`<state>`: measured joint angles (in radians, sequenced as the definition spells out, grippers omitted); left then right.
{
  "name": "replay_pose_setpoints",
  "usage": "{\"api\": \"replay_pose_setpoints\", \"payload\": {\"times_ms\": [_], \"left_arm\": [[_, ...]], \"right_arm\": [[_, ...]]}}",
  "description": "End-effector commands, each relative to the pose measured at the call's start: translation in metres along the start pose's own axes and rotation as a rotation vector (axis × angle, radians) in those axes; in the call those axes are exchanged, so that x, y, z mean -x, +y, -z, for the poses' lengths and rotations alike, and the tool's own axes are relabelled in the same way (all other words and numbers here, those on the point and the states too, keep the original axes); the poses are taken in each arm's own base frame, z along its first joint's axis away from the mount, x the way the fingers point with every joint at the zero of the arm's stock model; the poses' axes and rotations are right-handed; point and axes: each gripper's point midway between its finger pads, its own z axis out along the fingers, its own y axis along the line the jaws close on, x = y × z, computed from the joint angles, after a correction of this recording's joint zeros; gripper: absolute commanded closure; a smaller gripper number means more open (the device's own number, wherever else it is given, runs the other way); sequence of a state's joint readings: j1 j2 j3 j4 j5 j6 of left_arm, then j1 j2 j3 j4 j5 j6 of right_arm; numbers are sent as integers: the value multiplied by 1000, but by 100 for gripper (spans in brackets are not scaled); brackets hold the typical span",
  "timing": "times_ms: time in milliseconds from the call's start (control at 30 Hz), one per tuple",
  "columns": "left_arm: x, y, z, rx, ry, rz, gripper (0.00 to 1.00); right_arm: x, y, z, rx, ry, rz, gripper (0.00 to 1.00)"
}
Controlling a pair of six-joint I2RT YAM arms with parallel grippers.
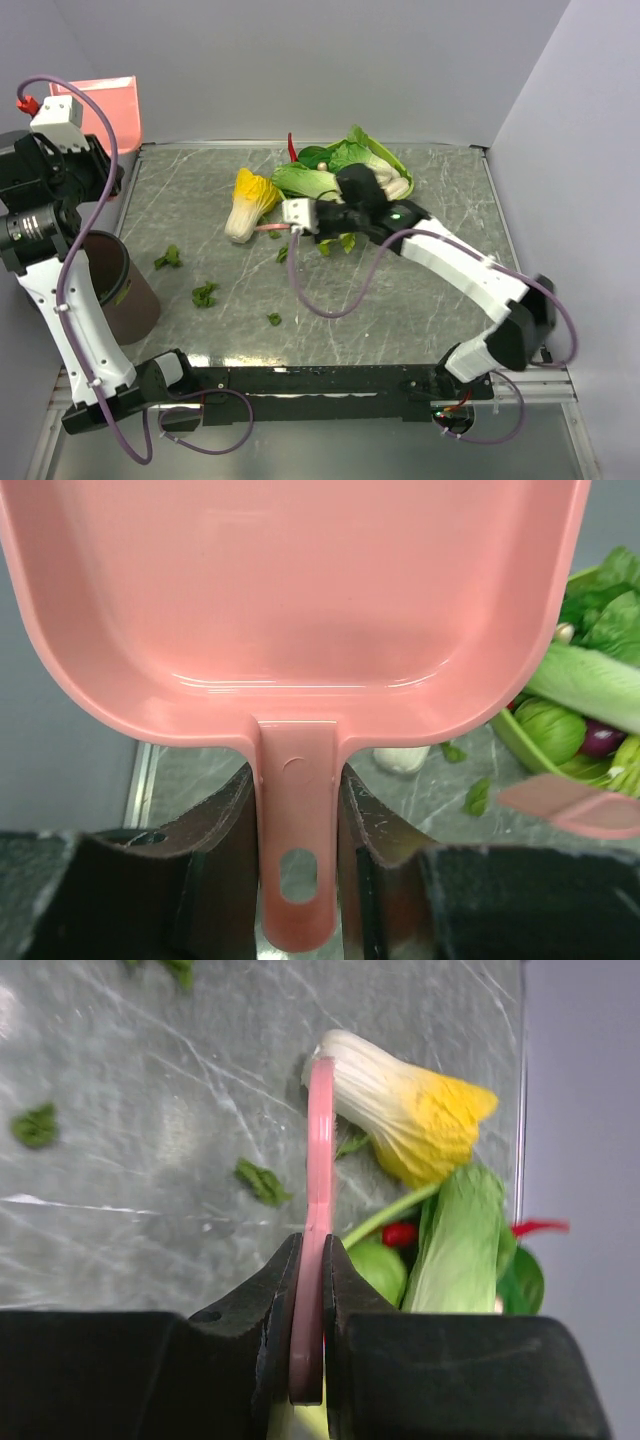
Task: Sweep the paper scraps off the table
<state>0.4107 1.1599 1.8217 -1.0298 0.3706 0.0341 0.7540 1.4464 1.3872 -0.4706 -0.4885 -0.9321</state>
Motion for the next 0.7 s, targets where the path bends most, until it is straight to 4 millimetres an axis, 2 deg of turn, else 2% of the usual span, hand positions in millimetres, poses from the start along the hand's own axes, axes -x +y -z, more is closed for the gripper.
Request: {"api": "replay_pose_setpoints", "payload": {"times_ms": [0,33,167,300,333,433,567,667], "left_arm": [[38,-11,0,-51,-115,49,99],[39,-11,1,-49,-116,41,99],[37,-11,6,-43,-118,33,99],[33,-12,10,-39,-111,24,99],[33,-12,11,-34,-113,17,99],[33,-12,14,-32,-117,6,99],[32,-12,14,-35,-117,3,99],[31,-13,12,-43,-116,11,99]], "right_arm": [[23,-24,-37,-43,-91,326,100],[18,-24,-50,-36,-89,352,100],[1,-24,-79,-7,-68,489,100],[-18,-22,-103,42,-40,522,100],[-30,-17,-113,72,-24,512,100],[-47,-12,-128,89,-4,528,100],[-70,1,-137,124,30,510,100],[-78,23,-129,186,43,473,100]]}}
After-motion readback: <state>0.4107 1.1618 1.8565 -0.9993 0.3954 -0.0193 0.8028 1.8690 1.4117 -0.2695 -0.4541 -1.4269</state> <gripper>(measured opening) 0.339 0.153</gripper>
